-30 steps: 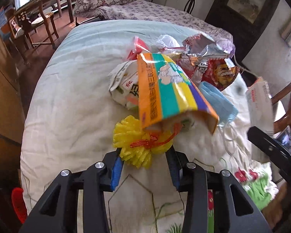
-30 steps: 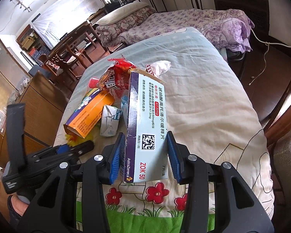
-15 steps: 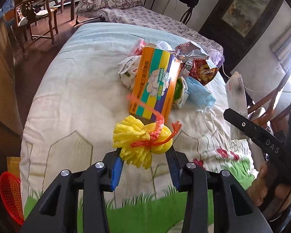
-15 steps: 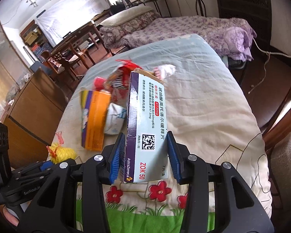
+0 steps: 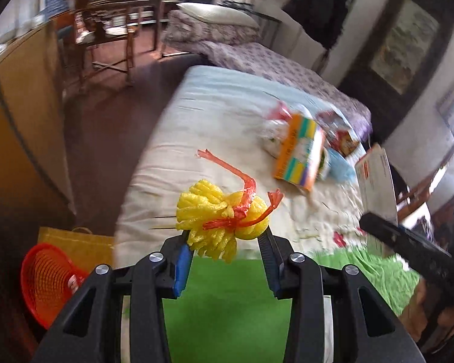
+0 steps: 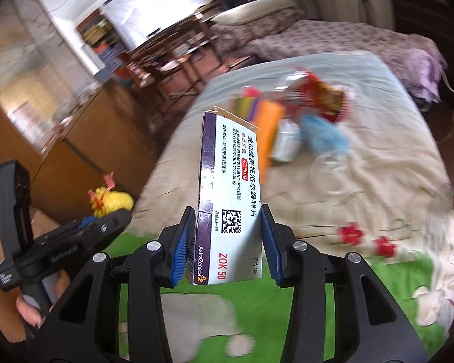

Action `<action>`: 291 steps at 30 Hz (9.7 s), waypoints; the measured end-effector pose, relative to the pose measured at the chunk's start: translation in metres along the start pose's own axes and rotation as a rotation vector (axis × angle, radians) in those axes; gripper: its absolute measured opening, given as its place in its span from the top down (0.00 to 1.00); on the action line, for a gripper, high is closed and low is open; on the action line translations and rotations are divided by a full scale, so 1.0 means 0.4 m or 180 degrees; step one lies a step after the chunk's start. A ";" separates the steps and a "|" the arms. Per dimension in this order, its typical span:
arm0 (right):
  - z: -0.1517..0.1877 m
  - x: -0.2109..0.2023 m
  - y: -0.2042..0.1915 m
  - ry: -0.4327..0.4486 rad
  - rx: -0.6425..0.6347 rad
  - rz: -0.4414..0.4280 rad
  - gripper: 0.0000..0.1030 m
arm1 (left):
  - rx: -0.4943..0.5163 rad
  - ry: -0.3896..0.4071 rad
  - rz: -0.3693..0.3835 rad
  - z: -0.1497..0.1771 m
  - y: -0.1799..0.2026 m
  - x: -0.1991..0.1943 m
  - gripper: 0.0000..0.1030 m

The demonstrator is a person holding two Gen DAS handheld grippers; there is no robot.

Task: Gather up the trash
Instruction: 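Carry the medicine box and yellow sponge to the red basket and release, then move both open tools back over the trash on the quilt, then grasp the striped tissue box with the left tool while the right tool grasps the blue mask, then lift the tissue box with the left tool while the right tool lifts the mask, then carry tissue box and mask over the red basket and open both tools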

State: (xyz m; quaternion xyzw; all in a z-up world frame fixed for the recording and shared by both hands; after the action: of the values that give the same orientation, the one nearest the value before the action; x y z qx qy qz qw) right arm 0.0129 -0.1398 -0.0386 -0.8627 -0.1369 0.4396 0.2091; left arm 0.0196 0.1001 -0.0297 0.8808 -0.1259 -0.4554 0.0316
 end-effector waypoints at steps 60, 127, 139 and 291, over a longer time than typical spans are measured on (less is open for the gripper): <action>0.343 0.618 -0.774 -0.2506 -0.0829 -0.0694 0.47 | -0.2607 -0.0734 -0.0931 0.447 -0.902 -0.103 0.39; -0.145 0.060 0.283 0.0354 0.0812 0.0750 0.32 | 0.0397 -0.0672 0.0074 -0.200 0.243 0.385 0.23; -0.139 0.076 0.274 0.0305 0.0784 0.0819 0.32 | 0.0601 -0.0771 0.0021 -0.220 0.281 0.445 0.24; 0.353 0.591 -0.863 -0.2079 -0.1755 -0.0474 0.88 | -0.2268 -0.0621 -0.0910 0.393 -0.862 -0.076 0.44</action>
State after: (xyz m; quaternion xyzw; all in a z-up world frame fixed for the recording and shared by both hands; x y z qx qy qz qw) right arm 0.0158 0.2955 -0.1127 -0.6897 -0.3700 0.6202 -0.0522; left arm -0.0580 0.4503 -0.1559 0.7759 0.1615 -0.5519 0.2595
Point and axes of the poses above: each gripper's, at about its wrist camera, not at the fingertips, and x roughly the way its jaws point, y to its right, z to its underside, the point moved 2 cm from there along x, roughly the way its jaws point, and after that the axes turned 7 degrees about x, right-handed, at the moved point
